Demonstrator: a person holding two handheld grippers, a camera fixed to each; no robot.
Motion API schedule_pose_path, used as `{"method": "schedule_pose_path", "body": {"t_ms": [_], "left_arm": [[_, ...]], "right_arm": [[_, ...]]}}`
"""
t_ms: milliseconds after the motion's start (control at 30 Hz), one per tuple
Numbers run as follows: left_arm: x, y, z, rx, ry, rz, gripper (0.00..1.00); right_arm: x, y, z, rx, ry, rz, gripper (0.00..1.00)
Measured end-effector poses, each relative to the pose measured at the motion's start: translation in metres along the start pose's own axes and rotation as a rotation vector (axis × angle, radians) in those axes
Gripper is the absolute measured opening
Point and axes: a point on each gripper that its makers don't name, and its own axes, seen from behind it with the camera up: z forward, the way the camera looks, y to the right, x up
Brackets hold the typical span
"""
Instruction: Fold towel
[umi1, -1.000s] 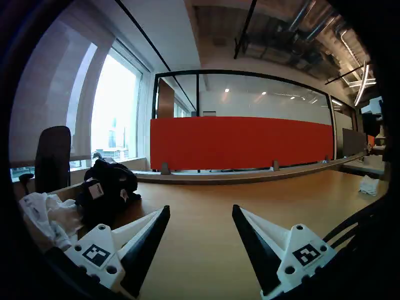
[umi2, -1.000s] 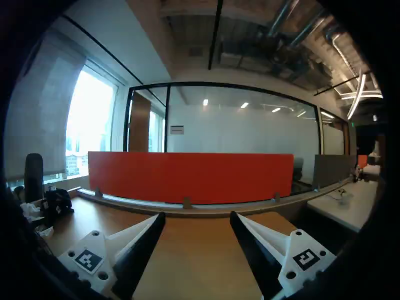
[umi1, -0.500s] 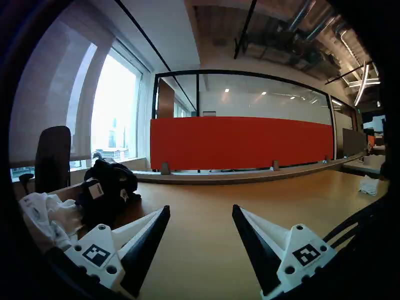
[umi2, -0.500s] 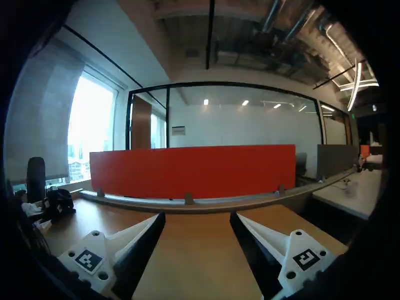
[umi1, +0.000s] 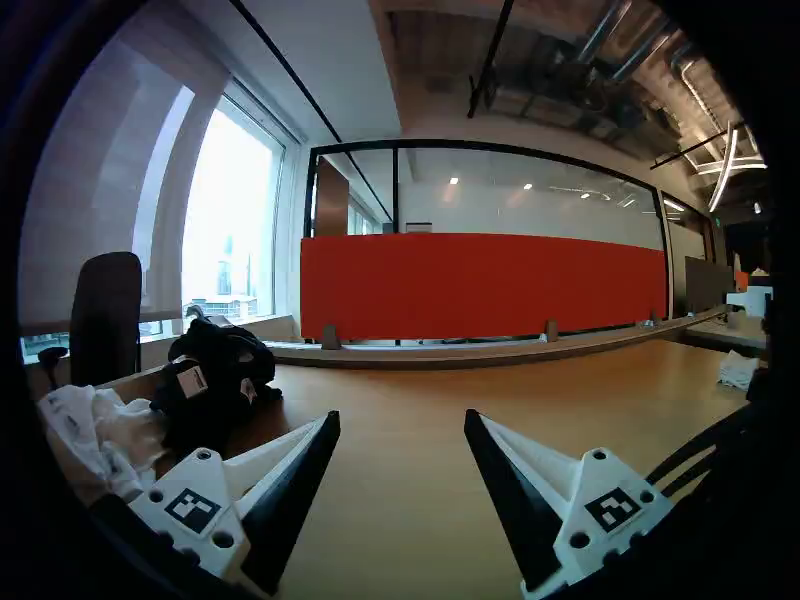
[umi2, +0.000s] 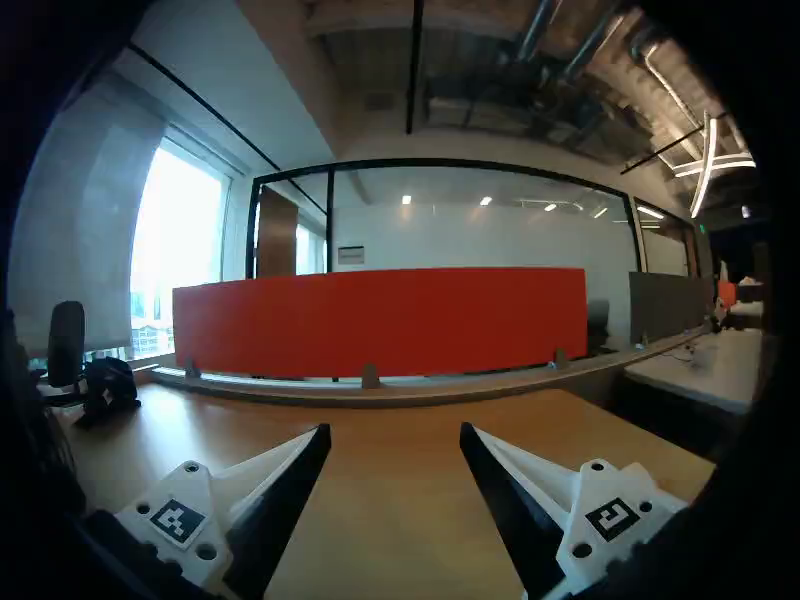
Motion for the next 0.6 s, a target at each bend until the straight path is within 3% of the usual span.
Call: {"method": "schedule_pose_path", "body": {"t_ms": [600], "left_arm": [[0.0, 0.0, 0.0, 0.0, 0.0, 0.0, 0.92]], "right_arm": [[-0.047, 0.01, -0.004, -0.026, -0.014, -0.029, 1.0]]}}
